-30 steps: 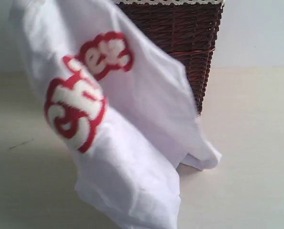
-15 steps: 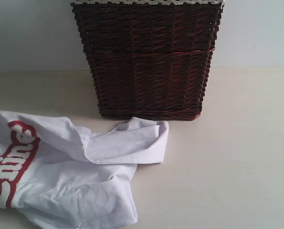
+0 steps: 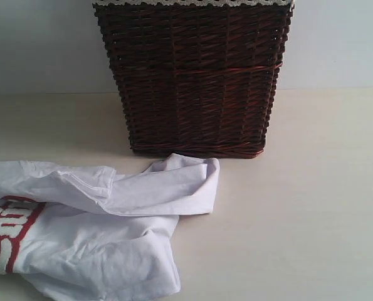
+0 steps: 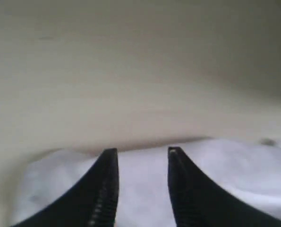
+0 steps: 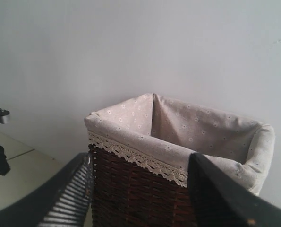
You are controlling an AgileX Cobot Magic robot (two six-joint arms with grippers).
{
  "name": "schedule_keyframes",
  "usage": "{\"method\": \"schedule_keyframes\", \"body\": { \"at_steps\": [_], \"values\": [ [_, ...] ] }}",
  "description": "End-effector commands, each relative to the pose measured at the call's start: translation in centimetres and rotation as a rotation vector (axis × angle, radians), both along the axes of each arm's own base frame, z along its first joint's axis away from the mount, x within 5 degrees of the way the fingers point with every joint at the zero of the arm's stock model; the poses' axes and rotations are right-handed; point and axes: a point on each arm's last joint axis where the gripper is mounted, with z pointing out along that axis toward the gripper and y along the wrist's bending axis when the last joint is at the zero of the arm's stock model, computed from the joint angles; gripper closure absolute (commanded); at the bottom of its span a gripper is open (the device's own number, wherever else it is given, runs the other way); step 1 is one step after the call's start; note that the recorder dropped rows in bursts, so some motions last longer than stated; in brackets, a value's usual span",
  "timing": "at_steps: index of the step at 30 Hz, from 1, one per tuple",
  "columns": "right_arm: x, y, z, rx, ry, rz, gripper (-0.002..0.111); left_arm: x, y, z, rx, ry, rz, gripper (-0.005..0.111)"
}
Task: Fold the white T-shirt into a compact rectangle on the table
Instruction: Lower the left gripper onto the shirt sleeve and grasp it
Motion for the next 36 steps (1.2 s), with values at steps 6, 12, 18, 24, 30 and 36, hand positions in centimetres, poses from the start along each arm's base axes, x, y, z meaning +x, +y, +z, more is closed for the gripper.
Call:
{"method": "schedule_keyframes", "body": {
  "at_steps": [6, 12, 18, 24, 30, 36],
  "values": [
    [1.2, 0.7, -1.1, -0.036, 0.045, -0.005, 0.050, 1.4, -10.6, -6.6, -0.138, 0.142, -0.406, 0.047],
    [1.7, 1.0, -3.4, -0.140, 0.079, -0.003, 0.050, 0.5, -15.9, -8.7, 0.047, 0.124, -0.738, 0.049],
    [4.1, 2.1, -6.3, -0.245, 0.177, -0.028, 0.050, -0.6, -16.6, -5.3, 0.098, 0.056, -0.820, 0.049],
    [4.9, 2.5, -7.2, -0.277, 0.201, -0.025, 0.050, -4.2, -16.9, -2.3, 0.093, 0.143, -1.062, 0.049],
    [4.5, 2.3, -6.7, -0.266, 0.183, -0.028, 0.050, -6.7, -20.0, -4.8, 0.253, 0.022, -1.373, 0.049],
    [4.4, 2.2, -6.6, -0.244, 0.192, -0.029, 0.050, -7.8, -21.5, -9.3, 0.488, -0.069, -1.548, 0.049]
  ]
}}
